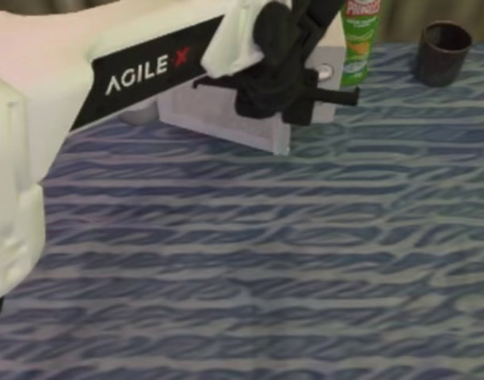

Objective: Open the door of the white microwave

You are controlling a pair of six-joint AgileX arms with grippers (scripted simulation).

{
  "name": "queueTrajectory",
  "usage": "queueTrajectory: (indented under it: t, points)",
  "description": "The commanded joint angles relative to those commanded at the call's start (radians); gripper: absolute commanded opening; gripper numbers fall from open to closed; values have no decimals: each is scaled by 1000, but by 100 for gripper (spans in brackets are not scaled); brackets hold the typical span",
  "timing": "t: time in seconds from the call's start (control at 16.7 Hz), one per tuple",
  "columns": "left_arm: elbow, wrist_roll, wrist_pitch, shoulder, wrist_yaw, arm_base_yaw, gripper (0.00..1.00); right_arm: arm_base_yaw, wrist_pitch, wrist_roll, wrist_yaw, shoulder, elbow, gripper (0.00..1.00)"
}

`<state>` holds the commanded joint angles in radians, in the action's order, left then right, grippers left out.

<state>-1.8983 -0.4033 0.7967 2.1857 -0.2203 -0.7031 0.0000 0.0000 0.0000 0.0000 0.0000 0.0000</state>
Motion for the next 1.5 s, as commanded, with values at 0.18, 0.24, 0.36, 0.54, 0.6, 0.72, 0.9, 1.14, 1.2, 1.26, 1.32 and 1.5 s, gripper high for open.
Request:
queueTrajectory:
  t: [0.18,0.24,0.36,0.54,0.6,0.72,0.9,1.14,1.2,1.26,1.32,1.5]
  points:
    - [65,47,-36,-47,17,10,0,0,0,0,0,0,0,100]
    - [89,64,-49,-62,26,13,0,0,0,0,0,0,0,100]
    - [128,91,-65,-83,41,18,0,0,0,0,0,0,0,100]
    - [138,97,-68,-87,46,18,0,0,0,0,0,0,0,100]
    - [138,97,-68,-87,46,18,0,0,0,0,0,0,0,100]
    - [138,97,-68,-87,46,18,0,0,0,0,0,0,0,100]
    - [138,97,-68,-87,46,18,0,0,0,0,0,0,0,100]
    - [138,97,-68,-87,46,18,0,0,0,0,0,0,0,100]
    - [138,97,-68,-87,46,18,0,0,0,0,0,0,0,100]
    - [138,97,-68,-87,46,18,0,0,0,0,0,0,0,100]
    - [138,97,-68,-87,46,18,0,0,0,0,0,0,0,100]
    - [138,97,-68,-87,46,18,0,0,0,0,0,0,0,100]
